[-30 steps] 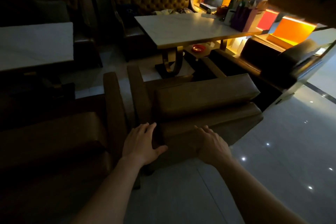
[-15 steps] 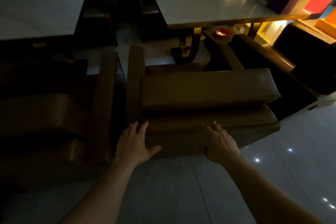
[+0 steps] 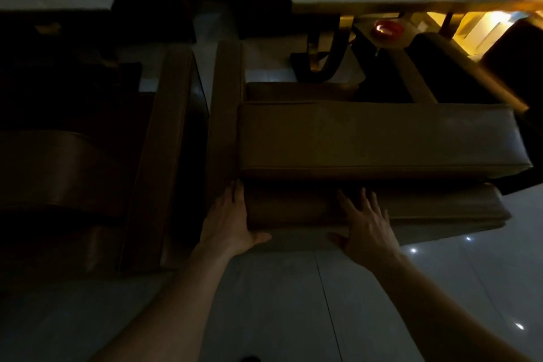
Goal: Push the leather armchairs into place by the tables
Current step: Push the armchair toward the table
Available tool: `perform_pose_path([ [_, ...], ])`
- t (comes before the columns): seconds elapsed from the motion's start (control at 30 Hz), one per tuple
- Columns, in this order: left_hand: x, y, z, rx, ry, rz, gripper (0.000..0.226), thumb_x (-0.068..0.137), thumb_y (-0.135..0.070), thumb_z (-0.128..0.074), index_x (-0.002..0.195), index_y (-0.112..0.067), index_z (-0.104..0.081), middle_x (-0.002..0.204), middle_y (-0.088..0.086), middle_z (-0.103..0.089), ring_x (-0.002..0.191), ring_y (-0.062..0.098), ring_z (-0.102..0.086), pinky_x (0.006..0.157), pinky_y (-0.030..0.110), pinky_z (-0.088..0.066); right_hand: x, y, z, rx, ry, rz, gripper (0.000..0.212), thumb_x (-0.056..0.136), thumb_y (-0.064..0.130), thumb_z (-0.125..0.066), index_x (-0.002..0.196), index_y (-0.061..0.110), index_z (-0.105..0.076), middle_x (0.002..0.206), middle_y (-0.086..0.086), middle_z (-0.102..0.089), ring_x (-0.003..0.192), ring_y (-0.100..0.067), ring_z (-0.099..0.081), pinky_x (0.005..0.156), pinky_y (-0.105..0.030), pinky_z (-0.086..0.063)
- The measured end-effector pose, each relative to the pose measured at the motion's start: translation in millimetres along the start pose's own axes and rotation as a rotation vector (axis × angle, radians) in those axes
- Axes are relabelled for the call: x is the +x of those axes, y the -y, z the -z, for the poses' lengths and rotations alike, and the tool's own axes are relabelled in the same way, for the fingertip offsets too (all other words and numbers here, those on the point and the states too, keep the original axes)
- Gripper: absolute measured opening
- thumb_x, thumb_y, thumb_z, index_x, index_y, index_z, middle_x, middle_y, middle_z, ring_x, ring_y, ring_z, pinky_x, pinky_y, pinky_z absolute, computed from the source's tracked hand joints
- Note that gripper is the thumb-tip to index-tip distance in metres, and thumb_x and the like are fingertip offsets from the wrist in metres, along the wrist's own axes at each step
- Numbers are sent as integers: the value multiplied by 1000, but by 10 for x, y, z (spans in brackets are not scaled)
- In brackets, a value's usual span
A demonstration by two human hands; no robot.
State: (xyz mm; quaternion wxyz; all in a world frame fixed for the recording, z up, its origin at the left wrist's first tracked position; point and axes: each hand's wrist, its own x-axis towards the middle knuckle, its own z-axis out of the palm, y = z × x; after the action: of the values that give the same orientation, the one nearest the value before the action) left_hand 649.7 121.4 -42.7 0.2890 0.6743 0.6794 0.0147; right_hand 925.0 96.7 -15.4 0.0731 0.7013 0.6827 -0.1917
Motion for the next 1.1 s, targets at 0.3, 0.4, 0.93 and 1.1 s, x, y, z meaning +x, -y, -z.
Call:
perform_pose_path([
  [0.3, -14, -134, -120, -201, -82, 49, 117, 69, -46, -86, 154, -22, -9, 157, 6, -21, 134, 29, -41, 108, 43, -38, 67, -76, -43, -43, -112, 4, 75, 94, 46, -57, 153, 38, -12, 162, -19, -12, 148, -41, -13, 113, -54, -36],
  [0.4, -42, -180, -121, -234, -96, 89, 117, 69, -41, -87, 154, -23, -10, 157, 5, -22, 135, 29, -40, 110, 44, -37, 61, -82, -62, -52, -112, 15, 73, 95, 47, -53, 153, 39, -9, 162, -18, -11, 148, -40, -11, 114, -52, -35],
  [0.93, -482, -553, -467, -262, -77, 170, 116, 74, -41, -84, 156, -27, -2, 159, 1, -17, 137, 27, -38, 113, 44, -36, -288, -501, -22, -97, -35, 55, 70, 98, 47, -45, 153, 41, -1, 164, -16, -3, 149, -37, -7, 111, -45, -40],
  [1.1, -482, -573, -450, -199, -48, 183, 120, 74, -44, -82, 156, -25, 3, 163, 2, -7, 140, 28, -36, 112, 44, -37, -312, -531, -46, -70, -45, 69, 70, 99, 44, -44, 153, 41, 1, 164, -16, -1, 150, -37, -3, 115, -46, -35],
])
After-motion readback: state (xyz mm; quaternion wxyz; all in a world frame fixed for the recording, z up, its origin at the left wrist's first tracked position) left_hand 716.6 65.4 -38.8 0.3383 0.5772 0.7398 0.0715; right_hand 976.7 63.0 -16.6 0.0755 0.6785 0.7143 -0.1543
